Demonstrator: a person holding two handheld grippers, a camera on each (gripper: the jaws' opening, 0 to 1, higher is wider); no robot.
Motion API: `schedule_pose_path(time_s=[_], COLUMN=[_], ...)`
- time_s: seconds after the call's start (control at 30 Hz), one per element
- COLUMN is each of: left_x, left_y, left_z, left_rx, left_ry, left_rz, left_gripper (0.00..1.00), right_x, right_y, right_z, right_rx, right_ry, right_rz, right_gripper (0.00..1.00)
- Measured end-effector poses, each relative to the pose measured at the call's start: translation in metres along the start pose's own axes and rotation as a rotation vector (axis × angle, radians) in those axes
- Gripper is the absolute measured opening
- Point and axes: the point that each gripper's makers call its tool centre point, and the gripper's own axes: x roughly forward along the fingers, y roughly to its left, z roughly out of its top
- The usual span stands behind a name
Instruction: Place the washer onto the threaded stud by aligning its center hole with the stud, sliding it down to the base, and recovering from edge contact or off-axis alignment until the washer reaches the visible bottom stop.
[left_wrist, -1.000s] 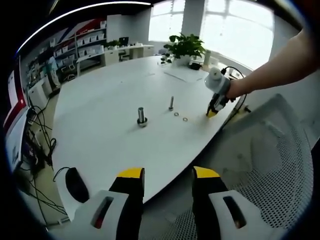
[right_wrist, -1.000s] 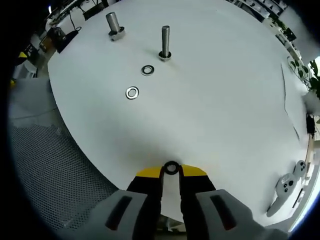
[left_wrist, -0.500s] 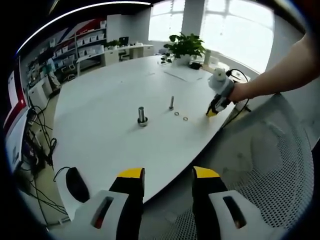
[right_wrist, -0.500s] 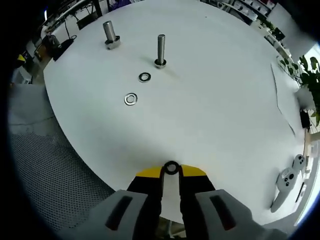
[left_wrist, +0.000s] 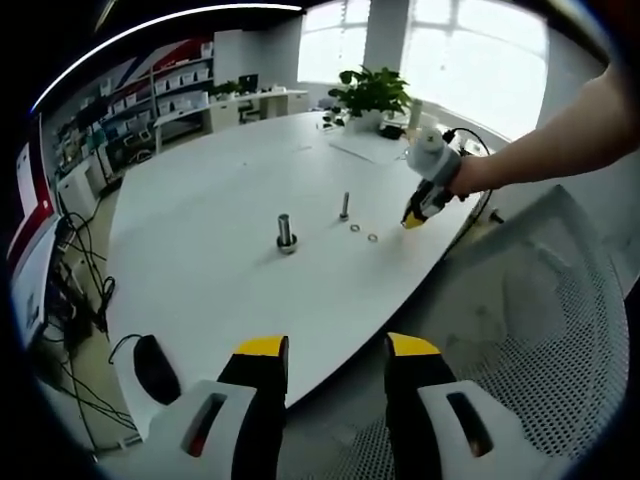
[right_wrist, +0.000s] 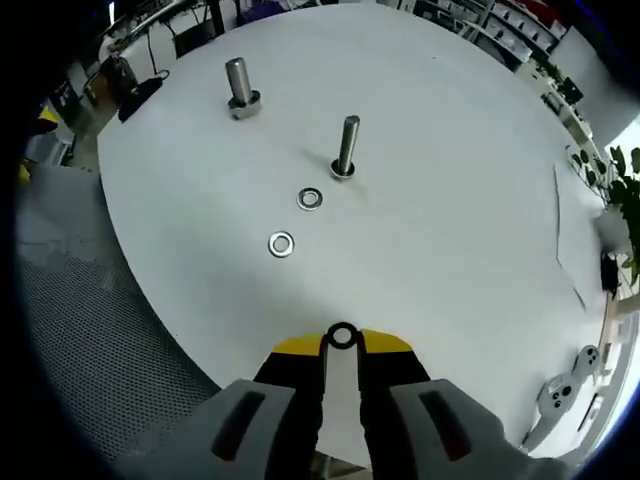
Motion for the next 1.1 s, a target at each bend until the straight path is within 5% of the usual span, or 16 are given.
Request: schedule_pose_path(time_s=[0.83,1.1], left_x=[0.000,0.000], left_y=[0.002,0.002], left_z=[0.000,0.000], left_rx=[-0.001,-0.002], left_ry=[-0.003,-0.003], left_rz=[0.010,0.011], left_gripper=[0.36,0.36], right_x=[-0.023,-0.018], right_y=[-0.010,-0.007], right_z=[0.102,0.116], right_rx=[-0.114,-0.172], right_ry=[-0.161,-0.158], right_rz=[-0.018,-0.026], right_gripper=[0.14,0.14])
